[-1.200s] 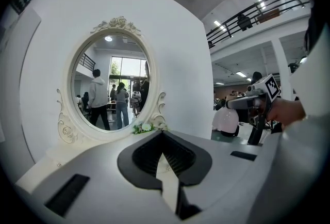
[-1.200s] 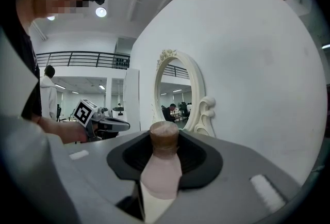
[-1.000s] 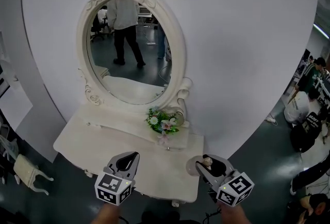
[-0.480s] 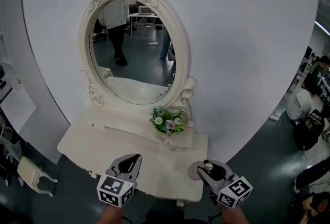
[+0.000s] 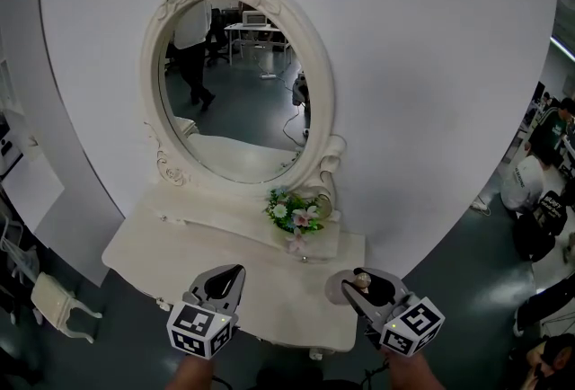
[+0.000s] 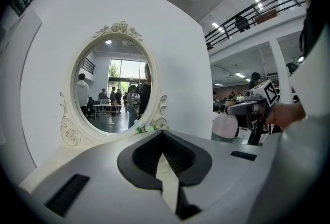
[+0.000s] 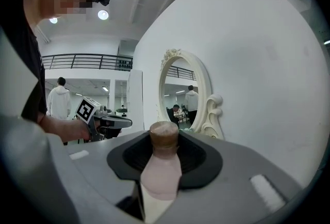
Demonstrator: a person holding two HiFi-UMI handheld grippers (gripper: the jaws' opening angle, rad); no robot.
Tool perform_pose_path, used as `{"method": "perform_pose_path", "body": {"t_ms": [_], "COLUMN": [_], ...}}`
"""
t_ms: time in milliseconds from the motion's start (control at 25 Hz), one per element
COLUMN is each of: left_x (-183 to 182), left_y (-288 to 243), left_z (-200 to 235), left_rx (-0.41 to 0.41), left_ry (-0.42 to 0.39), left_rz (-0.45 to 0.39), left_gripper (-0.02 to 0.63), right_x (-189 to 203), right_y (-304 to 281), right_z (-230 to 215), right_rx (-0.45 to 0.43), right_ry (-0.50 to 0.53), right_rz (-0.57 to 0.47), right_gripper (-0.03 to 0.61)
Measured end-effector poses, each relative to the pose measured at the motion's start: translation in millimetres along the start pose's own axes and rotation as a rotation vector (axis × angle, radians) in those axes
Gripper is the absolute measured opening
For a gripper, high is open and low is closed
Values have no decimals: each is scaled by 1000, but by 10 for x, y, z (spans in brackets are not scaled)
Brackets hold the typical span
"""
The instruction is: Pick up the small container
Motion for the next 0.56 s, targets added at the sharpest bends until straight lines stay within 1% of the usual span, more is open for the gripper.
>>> {"method": "perform_pose_path", "body": {"t_ms": [160, 400, 560], "left_x": [4, 58, 40], "left_y": [-18, -34, -61], "left_z": [1, -3, 33], "left_rx": [1, 0, -4], "left_ry": [6, 15, 10], "left_rz": [-2, 6, 4], "left_gripper": [6, 6, 6], "right_x": [-11, 142, 181], "right_y": [-30, -13, -27], "right_z": [15, 10, -32], "right_rx": [-6, -3, 0], "right_ry": [-7, -47, -52], "right_rz": [-8, 9, 16], "right_gripper": [147, 147, 147]}}
Point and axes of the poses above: the fingertips, and each gripper's own axes: y backward along the fingers, z to its left, x out of its underside, the point moved 6 cm from there along y, backward along the fingers, and after that the axes turned 12 degrees about -z, right-handed, at the moved point
